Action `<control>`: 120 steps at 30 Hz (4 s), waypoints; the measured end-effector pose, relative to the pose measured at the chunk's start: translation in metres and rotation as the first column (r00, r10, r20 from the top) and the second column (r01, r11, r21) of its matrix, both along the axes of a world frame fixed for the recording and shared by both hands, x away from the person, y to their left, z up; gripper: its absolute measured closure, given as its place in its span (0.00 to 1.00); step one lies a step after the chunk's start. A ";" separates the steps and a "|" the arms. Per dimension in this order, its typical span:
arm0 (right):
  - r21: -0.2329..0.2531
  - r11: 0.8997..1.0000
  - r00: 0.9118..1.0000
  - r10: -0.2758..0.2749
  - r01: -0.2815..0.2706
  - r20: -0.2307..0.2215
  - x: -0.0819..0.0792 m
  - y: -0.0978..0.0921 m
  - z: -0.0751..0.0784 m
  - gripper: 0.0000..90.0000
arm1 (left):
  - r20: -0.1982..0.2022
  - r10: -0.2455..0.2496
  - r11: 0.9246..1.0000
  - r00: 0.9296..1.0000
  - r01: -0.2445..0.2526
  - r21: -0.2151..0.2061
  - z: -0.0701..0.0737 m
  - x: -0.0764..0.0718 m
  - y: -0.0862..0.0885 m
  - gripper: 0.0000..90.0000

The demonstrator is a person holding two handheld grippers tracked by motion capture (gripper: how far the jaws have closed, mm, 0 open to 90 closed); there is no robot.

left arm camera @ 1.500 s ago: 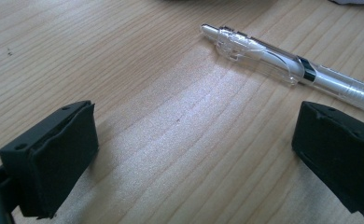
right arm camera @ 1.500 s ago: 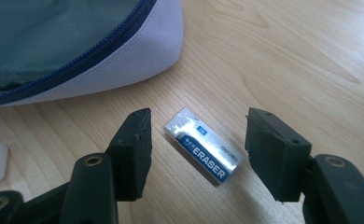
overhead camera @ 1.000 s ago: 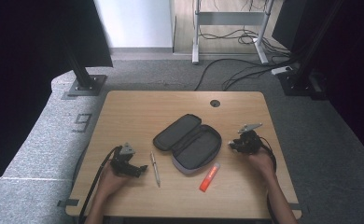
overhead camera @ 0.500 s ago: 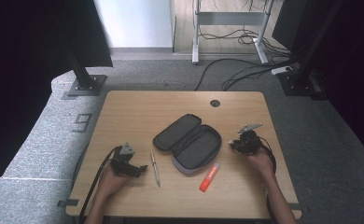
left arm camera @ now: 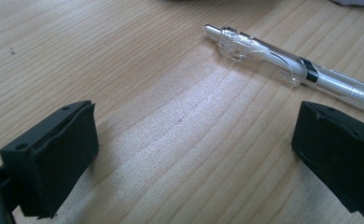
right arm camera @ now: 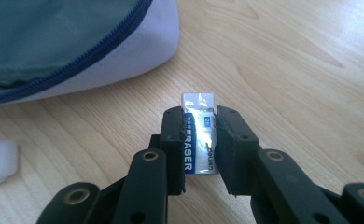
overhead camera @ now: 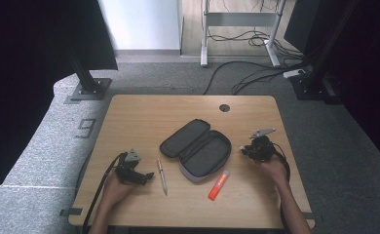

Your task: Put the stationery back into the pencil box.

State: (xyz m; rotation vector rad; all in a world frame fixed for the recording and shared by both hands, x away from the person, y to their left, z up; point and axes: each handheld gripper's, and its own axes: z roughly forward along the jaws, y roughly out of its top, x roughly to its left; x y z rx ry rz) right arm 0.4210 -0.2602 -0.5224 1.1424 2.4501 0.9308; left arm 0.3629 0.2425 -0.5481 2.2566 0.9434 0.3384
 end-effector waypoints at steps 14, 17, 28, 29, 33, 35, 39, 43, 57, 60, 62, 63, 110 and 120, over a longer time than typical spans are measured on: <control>0.023 1.000 1.000 0.007 -0.008 0.026 -0.008 0.000 0.026 0.80 | 0.000 0.000 1.000 1.000 0.000 0.002 0.000 0.000 0.000 0.00; 0.017 1.000 0.999 0.003 -0.004 0.032 -0.008 0.002 0.031 0.80 | 0.000 0.001 1.000 1.000 -0.001 0.001 0.000 0.000 0.000 0.00; 0.037 0.999 0.998 0.021 -0.023 0.053 -0.010 0.014 0.051 0.80 | 0.000 0.001 1.000 1.000 -0.001 0.003 0.000 0.000 0.000 0.00; 0.035 0.999 0.998 0.024 -0.026 0.057 -0.010 0.016 0.052 0.80 | 0.000 0.001 1.000 1.000 -0.001 0.003 0.000 0.000 0.000 0.00; 0.042 0.998 0.997 0.038 -0.040 0.063 -0.010 0.023 0.057 0.80 | 0.001 0.002 1.000 1.000 -0.002 0.005 0.000 0.000 0.000 0.00; 0.043 0.998 0.997 0.048 -0.051 0.067 -0.009 0.027 0.060 0.80 | 0.001 0.002 1.000 1.000 -0.002 0.005 0.000 0.000 0.000 0.00; 0.040 0.997 0.995 0.066 -0.069 0.077 -0.008 0.036 0.063 0.80 | -0.001 0.001 1.000 1.000 -0.001 0.004 0.000 0.000 0.000 0.00; 0.040 0.996 0.994 0.082 -0.085 0.077 -0.007 0.047 0.064 0.80 | -0.001 0.002 1.000 1.000 -0.002 0.004 0.000 0.000 0.000 0.00; 0.024 0.992 0.990 0.120 -0.122 0.074 0.002 0.076 0.057 0.80 | -0.001 0.001 1.000 1.000 -0.001 0.004 0.000 0.000 0.000 0.00; 0.026 0.993 0.991 0.117 -0.119 0.070 0.006 0.079 0.054 0.80 | 0.001 0.001 1.000 1.000 -0.001 0.005 0.000 0.000 0.000 0.00; 0.024 0.993 0.991 0.115 -0.117 0.068 0.008 0.081 0.051 0.80 | 0.000 0.001 1.000 1.000 -0.001 0.005 0.000 0.000 0.000 0.00; 0.022 0.993 0.991 0.114 -0.116 0.069 0.010 0.083 0.050 0.79 | 0.000 0.001 1.000 1.000 -0.001 0.005 0.000 0.000 0.000 0.00; -0.036 0.992 0.992 0.120 -0.119 0.035 0.028 0.107 0.016 0.56 | 0.000 0.004 1.000 1.000 -0.004 0.001 0.000 0.000 0.000 0.00; -0.012 0.991 0.990 0.133 -0.133 0.036 0.017 0.098 0.026 0.29 | 0.000 0.002 1.000 1.000 -0.002 0.003 0.000 0.000 0.000 0.00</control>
